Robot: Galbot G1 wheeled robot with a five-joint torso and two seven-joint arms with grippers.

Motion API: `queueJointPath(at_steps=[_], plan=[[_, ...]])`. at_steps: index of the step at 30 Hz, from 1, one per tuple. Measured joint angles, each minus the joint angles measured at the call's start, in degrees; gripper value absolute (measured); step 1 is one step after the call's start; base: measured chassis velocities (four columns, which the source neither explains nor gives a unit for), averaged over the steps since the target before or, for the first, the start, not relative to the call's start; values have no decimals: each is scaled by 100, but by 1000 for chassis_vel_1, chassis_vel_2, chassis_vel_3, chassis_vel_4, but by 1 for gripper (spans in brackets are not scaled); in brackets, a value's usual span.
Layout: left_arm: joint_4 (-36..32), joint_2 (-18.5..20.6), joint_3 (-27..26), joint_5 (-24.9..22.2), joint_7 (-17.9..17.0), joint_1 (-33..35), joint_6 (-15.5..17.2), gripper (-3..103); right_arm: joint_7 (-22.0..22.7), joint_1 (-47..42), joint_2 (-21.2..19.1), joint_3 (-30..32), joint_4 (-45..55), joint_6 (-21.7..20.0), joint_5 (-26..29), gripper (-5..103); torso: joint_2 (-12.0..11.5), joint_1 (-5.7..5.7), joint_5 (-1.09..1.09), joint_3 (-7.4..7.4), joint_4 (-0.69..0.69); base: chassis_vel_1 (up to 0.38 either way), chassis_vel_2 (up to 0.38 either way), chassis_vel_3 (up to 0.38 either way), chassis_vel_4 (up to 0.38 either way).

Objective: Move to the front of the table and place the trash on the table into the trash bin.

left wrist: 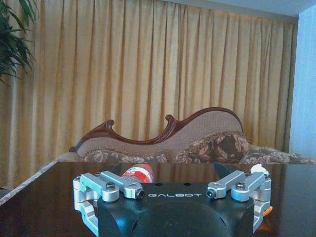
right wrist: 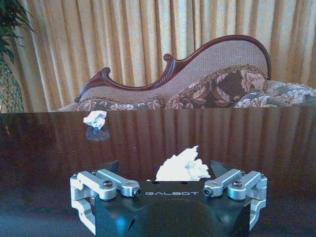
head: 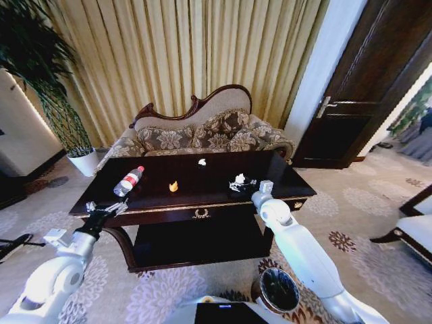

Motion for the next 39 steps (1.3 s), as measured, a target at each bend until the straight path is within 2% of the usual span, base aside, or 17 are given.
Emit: queueJointPath(at_steps=[3, 9, 12, 13, 14, 15, 17, 18, 21, 24, 26, 29, 33, 36, 39], plan=[[0, -2, -3, 0, 1, 14, -33, 100, 0, -14, 11, -11, -26, 26, -50, 102, 0, 0, 0, 0, 0, 0, 0, 0, 0], [4, 8, -24, -25, -4, 9, -44, 100, 0, -26, 33, -41, -94, 137, -161, 95, 0, 0, 0, 0, 0, 0, 0, 0, 0], [6, -5, -25, -29, -6, 13, -71, 100, 0, -25, 61, -75, -153, 224, -210, 79, 0, 0, 0, 0, 0, 0, 0, 0, 0], [6, -5, -25, -29, -6, 13, -71, 100, 0, -25, 61, -75, -153, 224, -210, 79, 0, 0, 0, 0, 0, 0, 0, 0, 0], [9, -10, -24, -29, -6, 14, -75, 100, 0, -24, 67, -86, -160, 235, -210, 73, 0, 0, 0, 0, 0, 0, 0, 0, 0], [14, -15, -24, -29, -6, 15, -78, 100, 0, -21, 75, -97, -169, 242, -210, 73, 0, 0, 0, 0, 1, 0, 0, 0, 0], [26, -20, -25, -29, -6, 15, -84, 100, 0, -18, 91, -109, -185, 252, -209, 61, 0, 0, 0, 0, 0, 0, 0, 0, 0], [26, -20, -25, -29, -6, 15, -84, 100, 0, -18, 91, -109, -185, 252, -209, 61, 0, 0, 0, 0, 0, 0, 0, 0, 0], [31, -32, -31, -29, -7, 17, -96, 100, 0, -28, 94, -112, -190, 275, -208, 45, 0, 0, 0, 0, 0, 0, 0, 0, 0], [26, -45, -33, -28, -8, 22, -99, 100, 0, -43, 91, -108, -177, 289, -206, 40, 0, 0, 0, 0, 0, 0, 0, 0, 0], [11, -60, -35, -27, -9, 25, -100, 100, 0, -62, 89, -70, -124, 347, -206, 29, 0, 0, 0, 0, 0, 0, 0, 0, 0], [-3, -67, -38, -25, -10, 27, -102, 100, 1, -82, 89, -23, -46, 408, -202, 24, 0, 0, 0, 0, 0, 0, 0, 0, 0], [-30, -73, -50, -20, -13, 34, -111, 100, 0, -179, 24, 280, 429, 466, 40, 3, 0, 0, -1, 0, 1, 0, 0, 0, 0], [-37, -75, -51, -20, -14, 36, -114, 100, -1, -237, -23, 397, 568, 486, 136, 2, 0, 0, 0, 0, 2, 0, 0, 0, 0], [-47, -96, -67, -20, -18, 40, -123, 100, 0, -637, -246, 942, 985, 698, 380, 0, 0, 0, 0, 0, 0, 0, 0, 0, 0]])
